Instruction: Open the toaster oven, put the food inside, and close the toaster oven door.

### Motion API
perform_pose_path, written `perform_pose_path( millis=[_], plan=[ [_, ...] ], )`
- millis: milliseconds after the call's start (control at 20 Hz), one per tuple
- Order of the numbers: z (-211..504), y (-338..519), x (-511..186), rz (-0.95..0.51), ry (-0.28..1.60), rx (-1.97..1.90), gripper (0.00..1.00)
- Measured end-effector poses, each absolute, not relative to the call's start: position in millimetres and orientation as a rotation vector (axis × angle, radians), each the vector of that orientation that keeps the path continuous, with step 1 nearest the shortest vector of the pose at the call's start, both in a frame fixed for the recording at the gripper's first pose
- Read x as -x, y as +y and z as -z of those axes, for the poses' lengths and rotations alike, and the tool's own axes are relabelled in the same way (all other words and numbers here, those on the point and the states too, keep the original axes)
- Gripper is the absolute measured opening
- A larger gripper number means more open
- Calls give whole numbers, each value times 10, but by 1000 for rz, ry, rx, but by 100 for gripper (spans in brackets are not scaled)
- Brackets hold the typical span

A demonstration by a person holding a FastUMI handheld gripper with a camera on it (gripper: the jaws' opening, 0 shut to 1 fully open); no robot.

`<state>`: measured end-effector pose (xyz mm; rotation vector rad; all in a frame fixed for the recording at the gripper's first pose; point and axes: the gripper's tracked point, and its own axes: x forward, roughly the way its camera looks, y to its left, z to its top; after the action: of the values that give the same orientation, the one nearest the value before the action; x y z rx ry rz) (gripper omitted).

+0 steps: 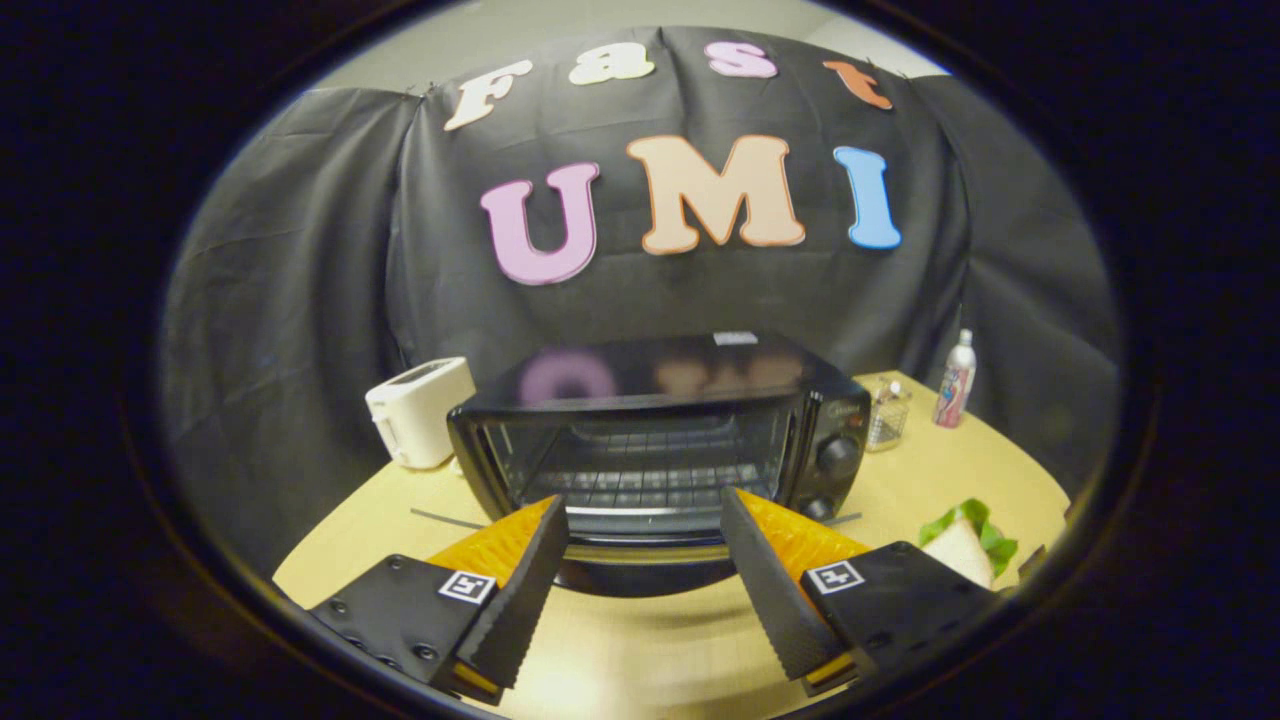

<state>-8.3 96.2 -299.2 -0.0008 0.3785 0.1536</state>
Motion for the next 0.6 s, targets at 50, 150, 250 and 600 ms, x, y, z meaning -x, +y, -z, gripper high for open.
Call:
perform_pose_path(
  millis=[50, 150, 250, 600],
  plan=[
    [3178, 950, 157, -162, 445, -6, 96],
    [3557, 862, 280, -145, 577, -22, 95],
    [3756, 830, 336, -143, 640, -36, 94],
    [4130, 769, 449, -150, 743, 23, 93]
  ],
)
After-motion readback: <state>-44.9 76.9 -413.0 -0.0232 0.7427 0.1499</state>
